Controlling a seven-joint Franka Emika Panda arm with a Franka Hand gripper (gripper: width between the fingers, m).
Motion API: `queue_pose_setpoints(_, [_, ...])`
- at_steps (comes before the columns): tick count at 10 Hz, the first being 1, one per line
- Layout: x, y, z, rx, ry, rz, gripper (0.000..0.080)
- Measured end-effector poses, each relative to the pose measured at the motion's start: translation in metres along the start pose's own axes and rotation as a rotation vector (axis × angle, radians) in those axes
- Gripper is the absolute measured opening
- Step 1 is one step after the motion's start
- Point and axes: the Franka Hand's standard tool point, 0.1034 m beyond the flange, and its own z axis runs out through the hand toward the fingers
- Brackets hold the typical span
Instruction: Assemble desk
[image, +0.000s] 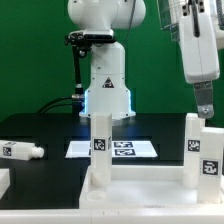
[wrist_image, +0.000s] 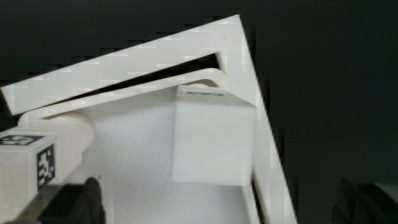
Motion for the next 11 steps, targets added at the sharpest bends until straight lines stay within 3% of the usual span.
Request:
queue_pose_setpoints(2, [0.024,0.002,-0.006,0.039,-0.02,-0.054,0.0649])
queue_pose_setpoints(4, [0.073,0.013,-0.038,0.045,-0.05,-0.259,0.0649])
queue_pose_setpoints(5, [0.081,0.008,-0.047,0.056,-0.053,-0.26,0.0649])
queue_pose_setpoints(9, [0.083,0.011,-0.041,0.056,-0.054,-0.278,0.0649])
queue_pose_setpoints(10, [0.1,0.014,-0.039,0.067,-0.064,-0.276,0.0649])
queue_pose_setpoints(11, [0.13,0.025,-0.04,0.066,-0.072,-0.317,0.0649])
